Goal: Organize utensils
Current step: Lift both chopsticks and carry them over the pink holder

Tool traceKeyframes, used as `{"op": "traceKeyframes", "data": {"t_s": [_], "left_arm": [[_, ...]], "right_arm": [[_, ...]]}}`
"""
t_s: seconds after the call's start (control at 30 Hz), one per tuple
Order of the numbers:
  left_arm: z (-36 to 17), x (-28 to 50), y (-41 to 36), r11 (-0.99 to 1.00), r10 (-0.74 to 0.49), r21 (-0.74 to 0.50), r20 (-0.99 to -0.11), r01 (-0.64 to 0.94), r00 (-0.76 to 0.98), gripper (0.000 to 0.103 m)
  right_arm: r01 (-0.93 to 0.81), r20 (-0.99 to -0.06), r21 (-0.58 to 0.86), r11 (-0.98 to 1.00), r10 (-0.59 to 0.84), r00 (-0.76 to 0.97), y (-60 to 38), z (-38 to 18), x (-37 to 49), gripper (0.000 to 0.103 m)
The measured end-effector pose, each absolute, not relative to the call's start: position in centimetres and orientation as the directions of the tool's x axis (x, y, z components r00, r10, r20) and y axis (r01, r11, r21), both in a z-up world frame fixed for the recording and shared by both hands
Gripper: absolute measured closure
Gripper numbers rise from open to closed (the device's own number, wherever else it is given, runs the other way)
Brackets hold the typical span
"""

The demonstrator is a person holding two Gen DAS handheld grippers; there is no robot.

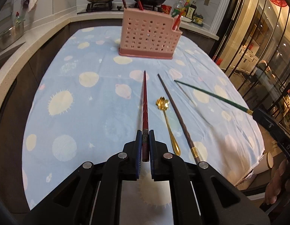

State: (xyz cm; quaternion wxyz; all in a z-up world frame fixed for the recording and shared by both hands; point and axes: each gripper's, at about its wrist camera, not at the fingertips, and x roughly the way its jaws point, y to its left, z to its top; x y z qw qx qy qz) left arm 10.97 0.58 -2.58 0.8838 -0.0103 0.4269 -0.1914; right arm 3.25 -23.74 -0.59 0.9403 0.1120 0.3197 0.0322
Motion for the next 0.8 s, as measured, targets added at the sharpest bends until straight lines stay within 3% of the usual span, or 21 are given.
{"op": "traceKeyframes", "data": {"t_s": [0.4,0.8], "left_arm": [[7.7,13.5,0.4,0.918,-0.387,-0.161,-0.563,0.363,0.730,0.096],[12.5,19.0,-0.7,0.922,-0.378,-0.120,-0.492,0.369,0.784,0.096]], "right_arm": [[-0.041,-0.444,0.220,0.975,0.138,0.885,-24.2,6.2,5.5,0.096],[-0.071,-0.346,0.205,0.976,0.140,0.928,-24.9,11.4,10.5,0.096]]}}
